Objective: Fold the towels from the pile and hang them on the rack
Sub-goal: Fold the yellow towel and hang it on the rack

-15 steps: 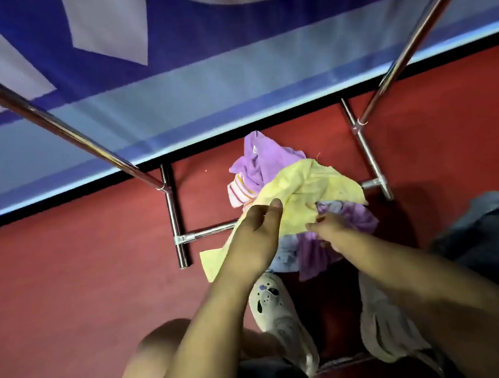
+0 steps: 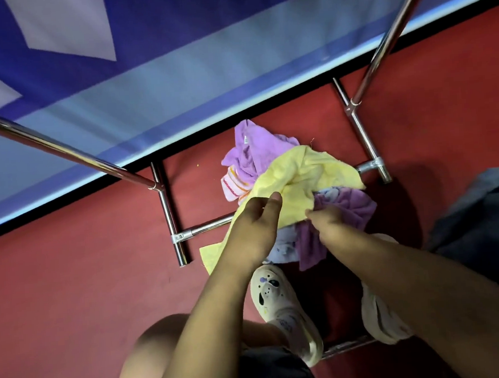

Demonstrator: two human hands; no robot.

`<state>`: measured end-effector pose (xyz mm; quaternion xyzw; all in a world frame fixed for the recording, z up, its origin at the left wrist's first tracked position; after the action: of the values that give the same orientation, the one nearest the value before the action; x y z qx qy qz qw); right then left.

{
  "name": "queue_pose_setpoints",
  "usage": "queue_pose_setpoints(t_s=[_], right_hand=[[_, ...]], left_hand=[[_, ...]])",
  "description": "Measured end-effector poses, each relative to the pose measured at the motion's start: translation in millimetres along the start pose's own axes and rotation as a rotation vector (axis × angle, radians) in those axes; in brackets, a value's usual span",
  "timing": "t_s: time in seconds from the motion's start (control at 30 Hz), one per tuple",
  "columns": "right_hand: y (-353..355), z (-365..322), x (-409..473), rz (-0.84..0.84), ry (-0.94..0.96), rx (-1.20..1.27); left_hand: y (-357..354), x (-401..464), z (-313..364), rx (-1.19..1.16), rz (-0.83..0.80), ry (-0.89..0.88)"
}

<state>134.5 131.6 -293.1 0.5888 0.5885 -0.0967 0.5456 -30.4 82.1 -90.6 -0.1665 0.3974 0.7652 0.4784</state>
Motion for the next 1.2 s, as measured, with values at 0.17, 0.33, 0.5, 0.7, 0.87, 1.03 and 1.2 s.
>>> queue_pose_setpoints(t_s=[0.17,0.33,0.5,0.7,0.87,1.03,1.2], right_hand=[[56.7,-32.0,-54.9,0.183,0.236,0.107],[138.3,-102.5,-159.4,0.117,0.580,0.373],[228.9,-164.6,-294.6,0.061,0.897,0.495],[289.7,-210.1,-420.6,-0.061,1.127,0.503],[325.2,-232.1,-478.4,-0.138,1.254,0.594],[348.7,-246.7,-489.8,-0.114,1.284,0.657],[353.6,-253.0,-465.4,-0.125,1.207,0.682]], left_hand=[[9.9,-10.8,11.9,0.061,0.069,-0.089],[31.7,-72.6,28.4,-0.023,0.188,-0.227],[48.4,-156.3,79.0,-0.146,0.177,-0.439],[78.9,-230.4,149.6,-0.114,0.211,-0.699],[113.8,-257.4,182.6,-0.155,0.343,-0.771],[134.7,-268.6,197.1,-0.137,0.401,-0.769],[170.3,-280.4,211.1,-0.293,0.417,-0.740]])
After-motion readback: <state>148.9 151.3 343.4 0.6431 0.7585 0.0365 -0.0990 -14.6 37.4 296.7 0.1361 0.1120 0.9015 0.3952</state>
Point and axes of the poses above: each hand's wrist, its own x-axis towards the middle knuckle, its own y-axis out of the back of the hand, z = x × y, the point moved 10 cm from there along x, towards the middle knuckle, and after that the axes turned 11 degrees about z, right-handed, at the moved point
